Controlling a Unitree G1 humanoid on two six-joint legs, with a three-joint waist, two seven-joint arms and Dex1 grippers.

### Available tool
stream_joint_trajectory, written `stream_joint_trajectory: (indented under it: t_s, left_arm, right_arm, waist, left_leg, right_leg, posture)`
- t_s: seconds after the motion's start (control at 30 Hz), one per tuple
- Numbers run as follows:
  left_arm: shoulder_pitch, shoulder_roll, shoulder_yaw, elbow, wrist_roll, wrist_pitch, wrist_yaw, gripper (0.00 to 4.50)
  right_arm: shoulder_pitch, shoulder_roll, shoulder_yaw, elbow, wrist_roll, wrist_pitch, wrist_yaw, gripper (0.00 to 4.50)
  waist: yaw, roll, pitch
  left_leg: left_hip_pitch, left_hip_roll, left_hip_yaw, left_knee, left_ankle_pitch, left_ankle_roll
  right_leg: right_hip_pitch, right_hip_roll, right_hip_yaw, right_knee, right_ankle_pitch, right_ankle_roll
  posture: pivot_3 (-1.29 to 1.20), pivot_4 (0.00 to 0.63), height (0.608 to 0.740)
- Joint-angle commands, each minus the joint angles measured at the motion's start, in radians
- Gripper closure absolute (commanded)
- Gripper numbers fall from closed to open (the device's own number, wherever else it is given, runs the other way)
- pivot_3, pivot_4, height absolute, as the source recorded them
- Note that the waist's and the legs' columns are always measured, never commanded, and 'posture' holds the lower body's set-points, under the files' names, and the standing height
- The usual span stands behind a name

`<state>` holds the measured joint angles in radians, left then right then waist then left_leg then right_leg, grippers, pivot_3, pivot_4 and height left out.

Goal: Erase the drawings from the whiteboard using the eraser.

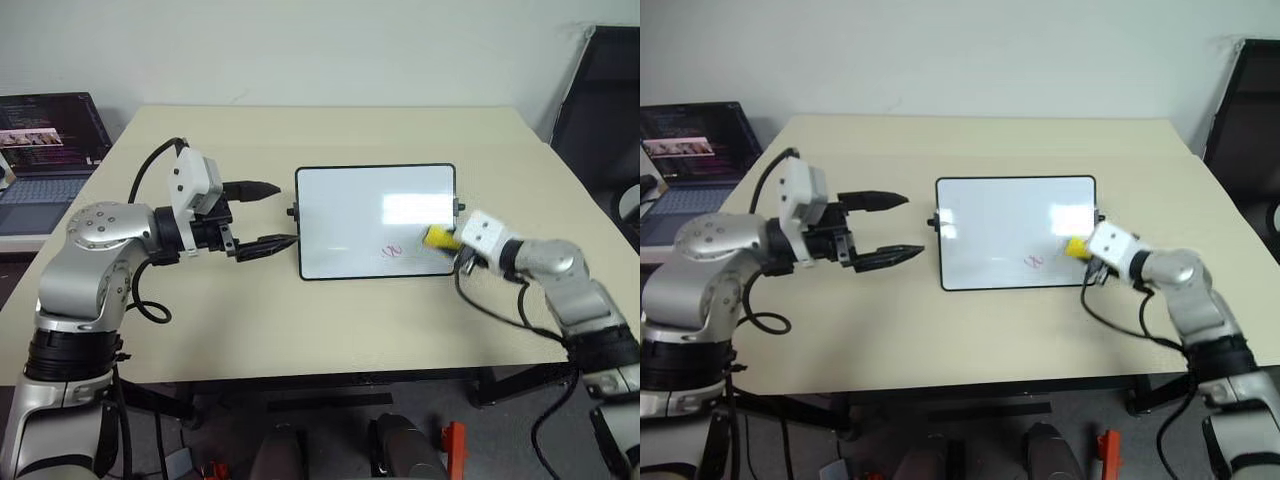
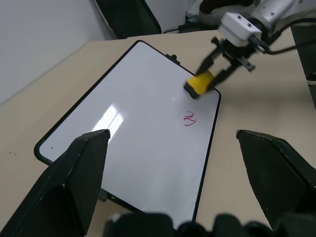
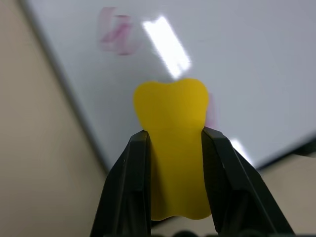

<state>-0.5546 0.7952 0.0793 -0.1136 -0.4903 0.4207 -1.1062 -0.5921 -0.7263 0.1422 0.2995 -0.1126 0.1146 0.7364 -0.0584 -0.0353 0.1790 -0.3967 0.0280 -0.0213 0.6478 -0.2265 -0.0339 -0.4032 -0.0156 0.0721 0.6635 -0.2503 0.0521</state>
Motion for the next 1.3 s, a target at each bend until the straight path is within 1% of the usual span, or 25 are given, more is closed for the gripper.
stream_joint_trajectory:
  t_s: [0.03, 0.17, 0.3, 0.37, 0.4, 0.5, 0.67, 0.77, 0.9, 1.07, 1.2, 1.27, 1.3]
  left_arm:
    - [-0.023, 0.0, 0.009, 0.0, 0.002, -0.023, -0.006, 0.0]
    - [-0.021, -0.002, 0.011, 0.001, 0.002, -0.028, -0.007, 0.0]
    - [-0.018, -0.001, 0.014, 0.001, 0.003, -0.031, -0.008, 0.0]
    - [-0.018, 0.0, 0.015, 0.002, 0.003, -0.032, -0.009, 0.0]
    - [-0.017, 0.001, 0.016, 0.001, 0.003, -0.032, -0.01, 0.0]
    - [-0.02, -0.001, 0.014, 0.004, 0.005, -0.035, -0.011, 0.0]
    - [-0.026, -0.005, 0.011, 0.01, 0.007, -0.038, -0.012, 0.0]
    - [-0.024, -0.007, 0.01, 0.008, 0.008, -0.037, -0.011, 0.0]
    - [-0.019, -0.007, 0.013, 0.003, 0.006, -0.035, -0.009, 0.0]
    - [-0.014, -0.004, 0.016, 0.0, 0.006, -0.032, -0.008, 0.0]
    - [-0.014, -0.003, 0.018, -0.001, 0.005, -0.031, -0.008, 0.0]
    - [-0.018, -0.001, 0.019, 0.003, 0.004, -0.03, -0.01, 0.0]
    - [-0.019, 0.001, 0.02, 0.003, 0.003, -0.029, -0.011, 0.0]
  right_arm:
    - [-0.006, -0.012, -0.002, 0.085, -0.048, -0.009, -0.042, 3.46]
    - [0.038, -0.005, 0.017, 0.025, -0.023, -0.007, 0.02, 3.48]
    - [0.129, -0.021, 0.042, -0.113, 0.046, 0.038, 0.165, 3.48]
    - [0.157, -0.03, 0.044, -0.157, 0.057, 0.064, 0.205, 3.48]
    - [0.162, -0.033, 0.042, -0.165, 0.056, 0.073, 0.209, 3.49]
    - [0.128, -0.026, 0.021, -0.116, 0.024, 0.068, 0.151, 3.49]
    - [0.028, -0.018, 0.0, 0.02, -0.04, 0.029, 0.006, 3.49]
    - [0.001, -0.017, 0.0, 0.066, -0.05, 0.006, -0.026, 3.49]
    - [0.055, -0.015, 0.016, 0.003, -0.018, 0.013, 0.046, 3.5]
    - [0.148, -0.036, 0.008, -0.158, 0.074, 0.082, 0.19, 3.5]
    - [0.159, -0.053, -0.037, -0.202, 0.109, 0.13, 0.22, 3.5]
    - [0.101, -0.079, -0.164, -0.244, 0.232, 0.221, 0.241, 3.5]
    - [0.085, -0.09, -0.205, -0.261, 0.272, 0.253, 0.248, 3.5]
  waist:
    - [0.001, -0.002, -0.001]
    - [0.0, -0.003, -0.002]
    - [0.0, -0.004, -0.002]
    - [-0.001, -0.003, -0.002]
    - [-0.002, -0.003, -0.002]
    - [-0.002, -0.003, -0.002]
    - [-0.004, -0.003, -0.002]
    - [-0.002, -0.003, -0.002]
    - [-0.002, -0.004, -0.002]
    - [-0.002, -0.004, -0.002]
    - [-0.001, -0.002, -0.001]
    - [0.001, 0.0, 0.001]
    - [0.001, 0.002, 0.003]
  left_leg:
    - [0.0, 0.0, 0.0, 0.0, 0.0, 0.0]
    - [0.0, 0.0, 0.0, 0.0, 0.0, 0.0]
    - [0.0, 0.001, -0.001, -0.002, 0.0, 0.0]
    - [0.0, 0.001, -0.001, -0.002, 0.0, 0.0]
    - [0.0, 0.001, -0.001, -0.002, 0.0, 0.0]
    - [0.0, 0.001, 0.0, -0.002, 0.0, 0.0]
    - [0.0, 0.001, 0.001, -0.001, 0.0, 0.0]
    - [0.0, 0.001, 0.001, 0.0, 0.001, 0.001]
    - [0.0, 0.001, 0.001, -0.001, 0.001, 0.001]
    - [-0.001, 0.001, 0.0, -0.002, 0.0, 0.001]
    - [-0.001, 0.001, 0.0, -0.002, 0.0, 0.001]
    - [-0.002, 0.001, 0.0, -0.002, 0.0, 0.001]
    - [-0.003, 0.001, 0.0, -0.002, 0.0, 0.001]
  right_leg:
    - [0.0, 0.0, 0.0, 0.0, 0.0, 0.0]
    - [0.0, 0.0, 0.001, 0.0, 0.0, 0.0]
    - [0.0, 0.001, 0.0, 0.0, 0.002, 0.004]
    - [-0.001, 0.001, 0.0, 0.0, 0.002, 0.004]
    - [-0.001, 0.001, 0.0, 0.0, 0.002, 0.004]
    - [-0.001, 0.001, 0.0, 0.0, 0.002, 0.004]
    - [-0.001, 0.001, 0.001, 0.0, 0.001, 0.0]
    - [-0.001, 0.001, 0.001, 0.0, 0.001, -0.001]
    - [-0.001, 0.001, 0.001, -0.001, 0.002, 0.0]
    - [-0.001, 0.001, 0.001, -0.001, 0.003, 0.003]
    - [-0.002, 0.001, 0.0, -0.001, 0.002, 0.003]
    - [-0.002, 0.001, 0.0, -0.001, 0.002, 0.003]
    - [-0.003, 0.001, 0.0, -0.001, 0.002, 0.003]
  posture:
    - [0.0, 0.15, 0.74]
    - [0.0, 0.15, 0.74]
    - [0.0, 0.15, 0.74]
    - [0.0, 0.15, 0.74]
    - [0.0, 0.15, 0.74]
    - [0.0, 0.15, 0.74]
    - [0.0, 0.15, 0.74]
    - [0.0, 0.15, 0.74]
    - [0.0, 0.15, 0.74]
    - [0.0, 0.15, 0.74]
    - [0.0, 0.15, 0.74]
    - [0.0, 0.15, 0.74]
    - [0.0, 0.15, 0.74]
